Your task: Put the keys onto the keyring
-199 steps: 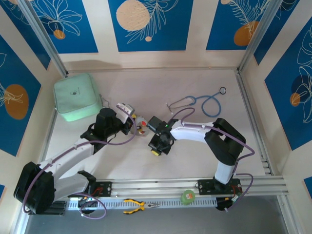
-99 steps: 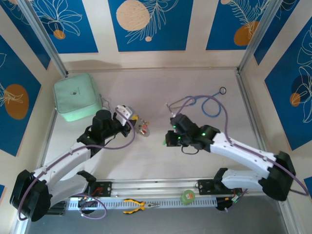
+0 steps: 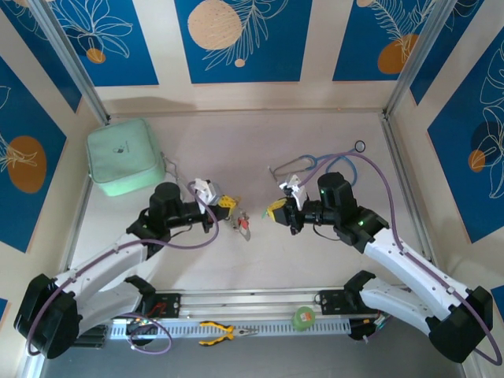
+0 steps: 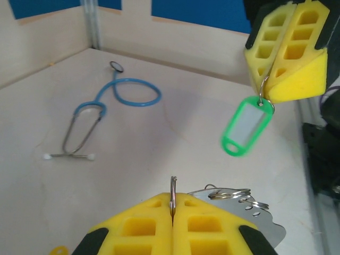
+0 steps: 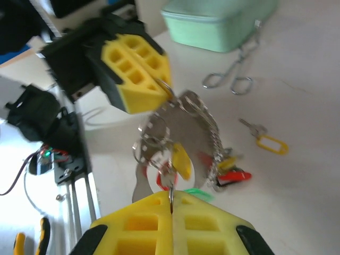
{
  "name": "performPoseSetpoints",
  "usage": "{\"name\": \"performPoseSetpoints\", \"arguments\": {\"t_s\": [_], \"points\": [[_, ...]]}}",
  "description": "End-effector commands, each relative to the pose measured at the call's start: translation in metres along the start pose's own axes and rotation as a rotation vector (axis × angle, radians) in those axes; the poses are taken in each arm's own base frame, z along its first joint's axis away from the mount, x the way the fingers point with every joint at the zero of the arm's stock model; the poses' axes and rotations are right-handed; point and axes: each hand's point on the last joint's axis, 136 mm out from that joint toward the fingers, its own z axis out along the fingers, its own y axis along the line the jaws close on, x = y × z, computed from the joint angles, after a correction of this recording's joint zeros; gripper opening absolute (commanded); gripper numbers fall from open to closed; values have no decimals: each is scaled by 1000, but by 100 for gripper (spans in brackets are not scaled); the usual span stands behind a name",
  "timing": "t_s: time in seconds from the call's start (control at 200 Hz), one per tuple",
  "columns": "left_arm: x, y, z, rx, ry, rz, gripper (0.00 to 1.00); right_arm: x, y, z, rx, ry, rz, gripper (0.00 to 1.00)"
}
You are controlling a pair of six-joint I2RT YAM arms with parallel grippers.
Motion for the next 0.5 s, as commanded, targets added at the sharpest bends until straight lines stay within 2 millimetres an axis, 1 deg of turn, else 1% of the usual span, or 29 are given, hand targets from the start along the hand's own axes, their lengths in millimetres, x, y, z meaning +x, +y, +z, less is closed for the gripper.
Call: {"name": "performPoseSetpoints", "arguments": {"t_s": [0.0,0.09,0.215,0.35,0.495], "points": [[-6,-22,-2,87,-42,13,0,-11,28,-4,-160,-36,-158,0],[-2,-29,-2,108,-36,15,0,-10,31,-3,-190,-31,-175,0],[0,-44,-2,159,-45,51,0,-7,34,3,-235,-2,-185,0],[2,-51,-1,174,-54,90,0,-3,29,12,-245,35,-187,0],[7,-54,2,176,-54,127,0,2,34,23,-282,80,-187,0]]}}
